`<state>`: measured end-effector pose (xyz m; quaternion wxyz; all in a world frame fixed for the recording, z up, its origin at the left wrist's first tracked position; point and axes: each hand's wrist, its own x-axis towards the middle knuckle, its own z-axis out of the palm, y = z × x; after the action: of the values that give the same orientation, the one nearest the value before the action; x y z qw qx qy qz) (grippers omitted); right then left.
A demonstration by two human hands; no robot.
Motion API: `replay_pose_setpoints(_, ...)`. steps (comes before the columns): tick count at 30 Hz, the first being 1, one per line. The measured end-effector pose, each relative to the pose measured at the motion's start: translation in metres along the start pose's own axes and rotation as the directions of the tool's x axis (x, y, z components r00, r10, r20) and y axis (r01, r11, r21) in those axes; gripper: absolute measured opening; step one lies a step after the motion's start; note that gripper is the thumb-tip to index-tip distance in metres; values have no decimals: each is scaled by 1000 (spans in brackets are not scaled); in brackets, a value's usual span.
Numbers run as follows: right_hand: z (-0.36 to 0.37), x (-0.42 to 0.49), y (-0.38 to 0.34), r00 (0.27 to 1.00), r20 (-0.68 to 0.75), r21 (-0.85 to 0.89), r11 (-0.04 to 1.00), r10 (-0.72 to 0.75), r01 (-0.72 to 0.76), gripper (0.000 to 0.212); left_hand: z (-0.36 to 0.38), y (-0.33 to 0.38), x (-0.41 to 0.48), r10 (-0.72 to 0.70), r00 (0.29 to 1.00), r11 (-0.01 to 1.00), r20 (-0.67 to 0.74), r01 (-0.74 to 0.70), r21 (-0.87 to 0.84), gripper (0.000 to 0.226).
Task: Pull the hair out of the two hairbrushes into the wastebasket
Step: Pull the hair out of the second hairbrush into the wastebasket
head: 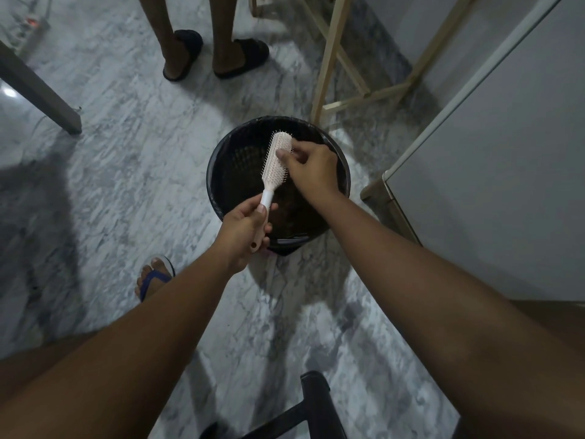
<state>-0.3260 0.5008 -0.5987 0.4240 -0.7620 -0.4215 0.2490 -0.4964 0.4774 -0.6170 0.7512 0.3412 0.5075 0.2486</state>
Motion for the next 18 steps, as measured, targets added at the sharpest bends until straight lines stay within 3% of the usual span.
replay_pose_setpoints(3,-5,6,-3,999,-37,-48,999,-18,16,20,-2,-3,0,-14,999,999,-29,13,-35,31)
replay_pose_setpoints(7,-16,13,-1,987,-139,29,997,76,-73,23,-10,-8,2,-51,997,995,-53,46,-88,33)
replay_pose_setpoints(9,-16,13,1,992,-80,34,995,97,-94,20,-11,-8,2,-62,997,994,-44,57,-95,33)
replay_pose_setpoints(10,-14,11,1,992,-11,50,991,128,-127,24,-10,-7,2,-66,997,993,-33,62,-99,33)
replay_pose_setpoints(12,-9,8,0,967,166,99,972,195,-213,58,-8,-6,0,-69,998,994,-5,68,-89,33)
replay_pose_setpoints(14,-4,7,-3,955,241,41,981,172,-187,87,-4,-5,-2,-62,998,997,20,63,-41,33)
replay_pose_setpoints(15,-3,8,-4,964,228,-2,990,136,-139,87,-3,-4,-4,-59,998,998,27,60,-19,33)
replay_pose_setpoints(18,-3,13,-7,991,89,20,994,105,-107,61,-1,-2,-8,-54,998,999,43,54,-1,32)
